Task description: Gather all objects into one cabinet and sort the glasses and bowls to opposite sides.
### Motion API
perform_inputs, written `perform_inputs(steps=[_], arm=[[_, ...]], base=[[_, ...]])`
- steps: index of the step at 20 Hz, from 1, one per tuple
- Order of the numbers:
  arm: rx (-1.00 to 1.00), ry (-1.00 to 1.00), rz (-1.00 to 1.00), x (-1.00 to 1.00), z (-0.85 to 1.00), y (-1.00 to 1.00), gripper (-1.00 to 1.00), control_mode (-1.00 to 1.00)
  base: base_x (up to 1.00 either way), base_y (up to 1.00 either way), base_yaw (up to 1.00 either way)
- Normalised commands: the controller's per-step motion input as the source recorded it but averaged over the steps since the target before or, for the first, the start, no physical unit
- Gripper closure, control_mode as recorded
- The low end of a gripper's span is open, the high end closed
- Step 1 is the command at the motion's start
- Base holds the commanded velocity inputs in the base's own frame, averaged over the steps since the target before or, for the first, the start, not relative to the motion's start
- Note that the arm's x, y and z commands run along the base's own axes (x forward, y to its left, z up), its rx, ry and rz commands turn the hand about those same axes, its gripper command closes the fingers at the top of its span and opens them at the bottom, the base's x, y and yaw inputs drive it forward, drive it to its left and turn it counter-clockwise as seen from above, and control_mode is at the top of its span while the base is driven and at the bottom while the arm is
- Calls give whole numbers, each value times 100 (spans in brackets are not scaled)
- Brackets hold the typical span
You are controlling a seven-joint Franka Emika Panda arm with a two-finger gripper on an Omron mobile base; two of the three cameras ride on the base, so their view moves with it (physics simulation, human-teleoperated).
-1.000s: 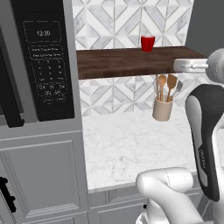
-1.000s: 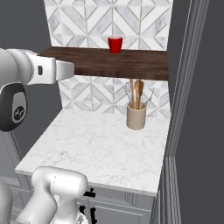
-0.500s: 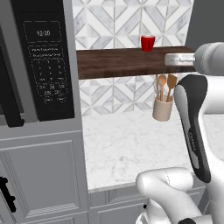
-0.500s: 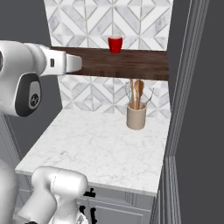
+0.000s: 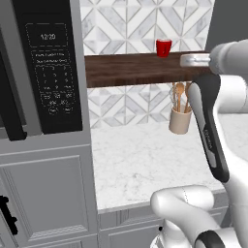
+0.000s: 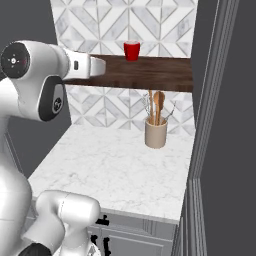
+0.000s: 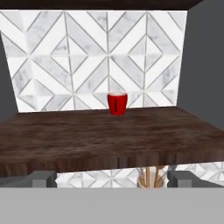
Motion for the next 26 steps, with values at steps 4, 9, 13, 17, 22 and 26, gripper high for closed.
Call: perform_inputs(steps=[4,9,13,17,22,26], arm=[[0,1,0,44,-1,-19,-100,-100],[0,0,-1,40,-7,-11,-100,-100],[0,0,0,41,-3,-4,-100,-100],[0,0,0,51,0,0,-100,-100],[0,0,0,52,0,0,-100,-100],[0,0,0,56,0,0,-100,-100]], base=[[0,0,0],[0,0,0],[0,0,0],[0,0,0],[0,0,0],[0,0,0]])
